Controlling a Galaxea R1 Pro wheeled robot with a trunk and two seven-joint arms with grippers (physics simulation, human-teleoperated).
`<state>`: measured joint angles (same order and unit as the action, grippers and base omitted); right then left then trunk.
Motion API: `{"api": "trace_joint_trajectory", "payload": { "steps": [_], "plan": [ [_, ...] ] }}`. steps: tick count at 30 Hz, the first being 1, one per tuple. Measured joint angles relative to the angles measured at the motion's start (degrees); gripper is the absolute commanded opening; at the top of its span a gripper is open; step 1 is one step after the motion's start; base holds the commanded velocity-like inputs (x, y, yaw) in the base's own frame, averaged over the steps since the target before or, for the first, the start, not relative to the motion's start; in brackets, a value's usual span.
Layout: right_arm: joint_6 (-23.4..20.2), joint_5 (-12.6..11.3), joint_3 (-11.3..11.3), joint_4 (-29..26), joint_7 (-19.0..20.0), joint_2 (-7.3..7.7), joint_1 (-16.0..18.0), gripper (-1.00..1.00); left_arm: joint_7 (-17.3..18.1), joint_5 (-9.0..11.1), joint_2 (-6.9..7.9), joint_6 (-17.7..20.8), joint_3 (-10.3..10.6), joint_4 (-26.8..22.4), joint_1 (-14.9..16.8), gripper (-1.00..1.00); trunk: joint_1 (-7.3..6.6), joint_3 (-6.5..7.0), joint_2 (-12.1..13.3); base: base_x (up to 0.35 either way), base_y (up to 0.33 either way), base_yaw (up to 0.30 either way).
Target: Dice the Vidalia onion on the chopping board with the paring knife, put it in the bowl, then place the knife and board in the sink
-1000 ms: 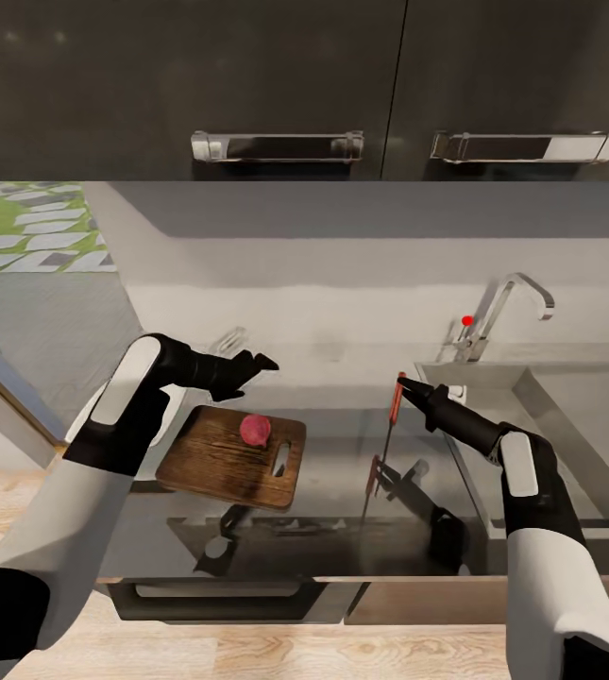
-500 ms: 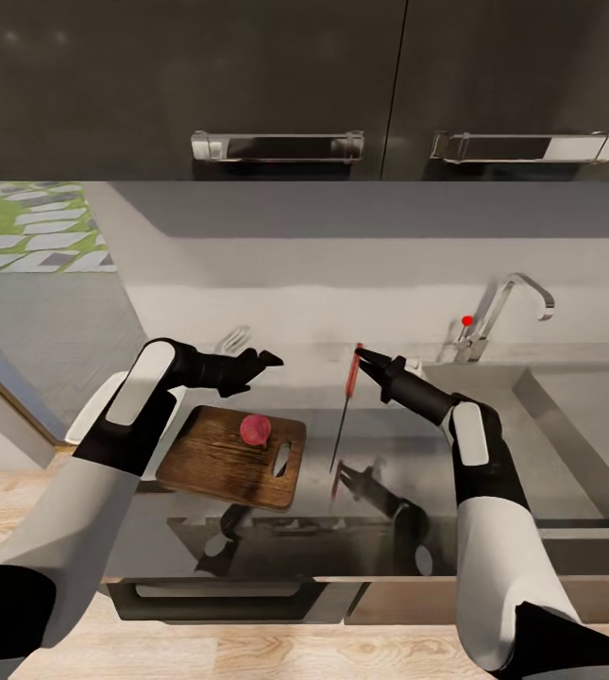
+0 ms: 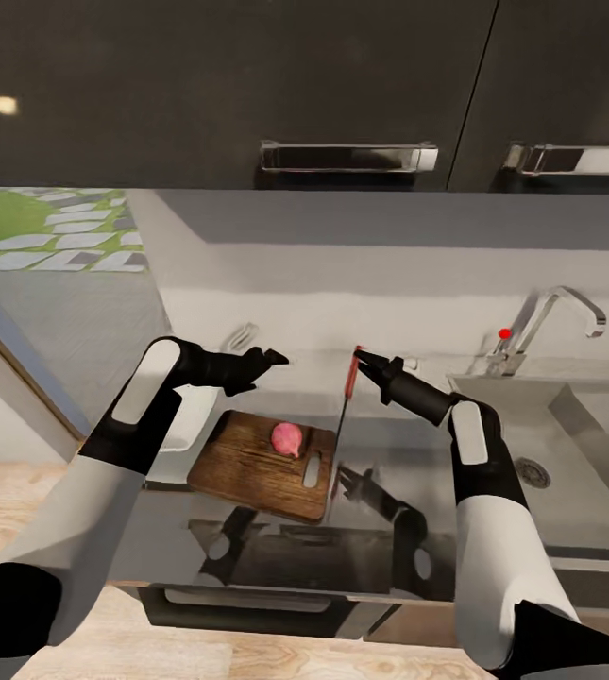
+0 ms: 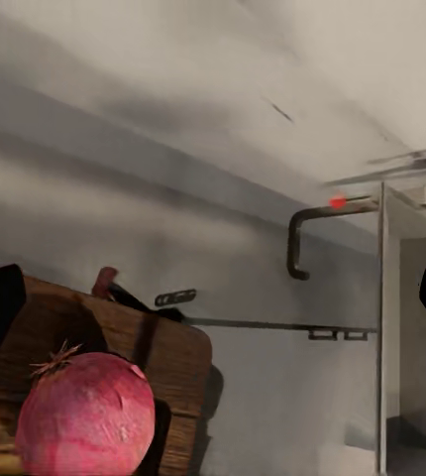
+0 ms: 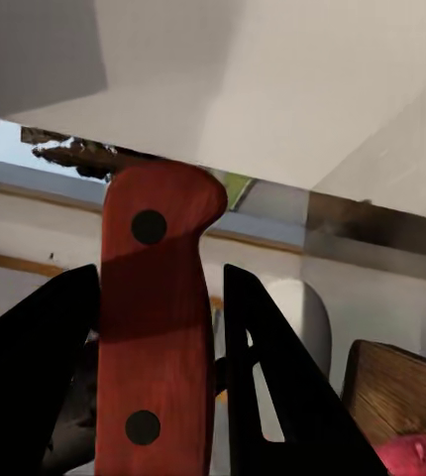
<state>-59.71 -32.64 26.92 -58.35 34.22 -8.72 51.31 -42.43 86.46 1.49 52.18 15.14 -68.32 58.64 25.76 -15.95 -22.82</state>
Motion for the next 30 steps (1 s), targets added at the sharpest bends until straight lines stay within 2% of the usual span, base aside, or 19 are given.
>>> {"api": "trace_joint_trajectory", "payload": {
  "steps": [4,5,6,7,9,10,11,13,18,19,22,24,30],
  "plan": [
    [0.4,-0.6,0.1,0.7,0.0,-0.17,-0.1,-1.0,0.0,0.0,-3.26,-0.1,0.2,1.9,1.7,1.0,0.0,0.03,0.0,0.001,0.002,0.023],
    [1.3,-2.1,0.1,0.9,0.2,-0.5,-0.1,-1.0,0.1,0.0,-4.94,-0.1,0.3,4.1,2.7,1.0,0.0,0.03,0.0,0.0,0.0,0.007],
    [1.9,-4.1,0.1,1.5,0.3,-0.94,-0.1,-1.0,0.2,-0.4,-5.86,-0.1,0.4,5.2,3.1,1.0,0.0,0.03,0.0,0.0,0.0,0.005],
    [2.2,-5.5,0.1,2.0,0.3,-1.14,-0.1,-1.0,0.2,-0.7,-6.19,-0.1,0.4,5.6,3.3,1.0,0.0,0.03,0.0,0.0,0.0,0.003],
    [4.7,-11.7,-0.1,5.2,0.5,-1.21,0.0,-1.0,0.4,-2.0,-6.9,-0.1,0.5,6.5,3.6,1.0,0.0,0.03,0.0,0.0,0.0,0.002],
    [7.5,-14.5,-0.2,7.0,0.6,-1.21,0.0,-1.0,0.4,-2.4,-7.01,-0.1,0.5,6.8,3.5,1.0,0.0,0.03,0.0,0.0,0.0,0.0],
    [10.0,-16.3,-0.3,8.8,0.7,-1.21,0.1,-1.0,0.5,-2.7,-7.08,-0.1,0.5,6.9,3.5,1.0,0.0,0.03,0.0,0.0,0.0,0.0],
    [14.0,-18.2,-0.3,12.1,0.7,-1.21,0.3,-1.0,0.6,-3.1,-7.03,-0.1,0.4,7.1,3.4,1.0,0.01,0.03,0.0,0.0,0.0,0.0],
    [19.4,-19.1,-0.4,16.1,0.1,-1.21,0.5,-1.0,0.7,-3.3,-6.81,-0.1,0.4,7.0,3.3,1.0,0.0,0.03,0.0,0.0,0.0,0.0],
    [22.3,-18.7,-0.4,16.7,-3.4,-1.21,0.4,-1.0,0.6,-3.4,-6.78,-0.1,0.4,7.0,3.3,1.0,0.0,0.03,0.0,0.0,0.0,0.0],
    [26.2,-18.9,-0.5,17.0,-7.6,-1.2,0.3,-1.0,0.6,-3.4,-6.77,-0.2,0.4,6.9,3.3,1.0,0.0,0.03,0.0,0.0,0.0,0.0],
    [27.7,-19.1,-0.5,17.1,-9.0,-1.2,0.2,-1.0,0.6,-3.4,-6.76,-0.2,0.4,6.9,3.3,1.0,0.0,0.03,0.0,0.0,0.0,0.0],
    [28.3,-19.2,-0.5,17.1,-9.6,-1.2,0.1,-1.0,0.6,-3.5,-6.76,-1.4,0.5,7.2,2.2,1.0,0.0,0.03,0.0,0.0,0.0,0.0]
  ]
}}
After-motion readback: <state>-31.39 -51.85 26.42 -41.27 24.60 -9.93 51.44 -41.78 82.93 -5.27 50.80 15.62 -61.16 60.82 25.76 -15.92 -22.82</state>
